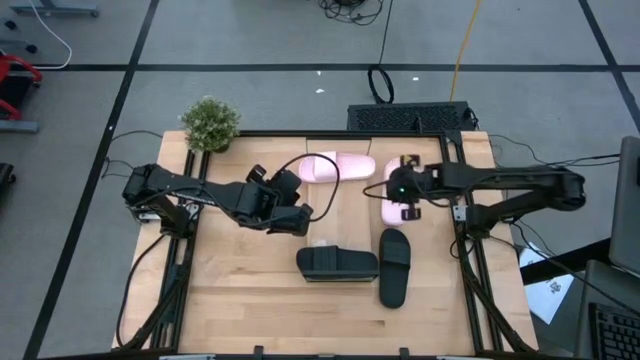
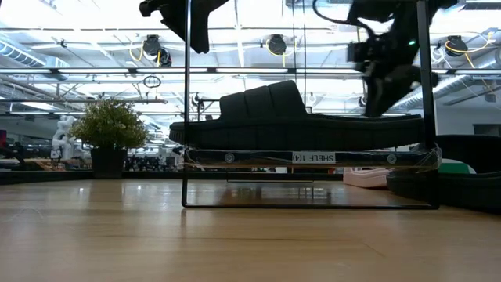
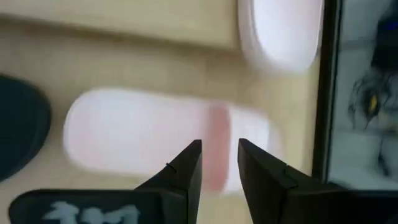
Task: Pick and place slides into the shelf
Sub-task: Put the pink slipper on the shelf
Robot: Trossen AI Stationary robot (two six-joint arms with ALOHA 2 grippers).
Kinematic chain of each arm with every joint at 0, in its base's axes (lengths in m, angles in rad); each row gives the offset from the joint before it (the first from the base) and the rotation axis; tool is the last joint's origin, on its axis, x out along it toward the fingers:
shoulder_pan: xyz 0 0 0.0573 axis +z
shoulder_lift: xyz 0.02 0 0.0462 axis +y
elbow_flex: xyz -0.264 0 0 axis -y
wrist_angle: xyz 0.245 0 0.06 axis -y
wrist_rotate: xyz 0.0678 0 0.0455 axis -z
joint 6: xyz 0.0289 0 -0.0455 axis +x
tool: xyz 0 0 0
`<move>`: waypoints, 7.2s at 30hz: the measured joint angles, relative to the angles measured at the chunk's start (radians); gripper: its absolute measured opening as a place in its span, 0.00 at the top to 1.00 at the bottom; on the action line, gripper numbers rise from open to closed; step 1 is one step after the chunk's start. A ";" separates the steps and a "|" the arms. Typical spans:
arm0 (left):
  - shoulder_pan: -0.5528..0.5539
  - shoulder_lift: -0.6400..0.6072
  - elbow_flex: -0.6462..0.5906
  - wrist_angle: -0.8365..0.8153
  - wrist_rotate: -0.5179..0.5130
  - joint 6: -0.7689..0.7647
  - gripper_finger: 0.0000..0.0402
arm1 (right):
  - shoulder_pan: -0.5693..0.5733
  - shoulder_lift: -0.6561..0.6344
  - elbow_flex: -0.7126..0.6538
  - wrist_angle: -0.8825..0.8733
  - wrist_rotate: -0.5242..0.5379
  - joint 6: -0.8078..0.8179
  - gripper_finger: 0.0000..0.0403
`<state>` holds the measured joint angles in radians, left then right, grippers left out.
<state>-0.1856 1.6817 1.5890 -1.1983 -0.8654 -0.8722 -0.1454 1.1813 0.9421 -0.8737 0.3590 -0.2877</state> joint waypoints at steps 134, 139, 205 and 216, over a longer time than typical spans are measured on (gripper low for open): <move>-0.001 -0.060 0.000 -0.371 0.004 0.023 0.81 | -0.156 -0.118 -0.131 0.897 -0.864 -0.351 1.00; -0.007 -0.131 0.000 -0.308 0.007 0.035 0.81 | -0.156 -0.053 -0.107 0.898 -0.887 -0.357 1.00; 0.245 -0.301 -0.001 0.465 1.005 -0.004 0.81 | -0.086 0.154 0.280 0.759 -0.760 -0.675 1.00; 0.272 -0.265 0.000 0.452 1.142 -0.141 0.81 | -0.075 0.154 0.280 0.753 -0.744 -0.744 1.00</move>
<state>0.0864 1.4165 1.5893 -0.7458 0.2764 -1.0132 -0.2203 1.3357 1.2217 -0.1205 -0.3849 -1.0320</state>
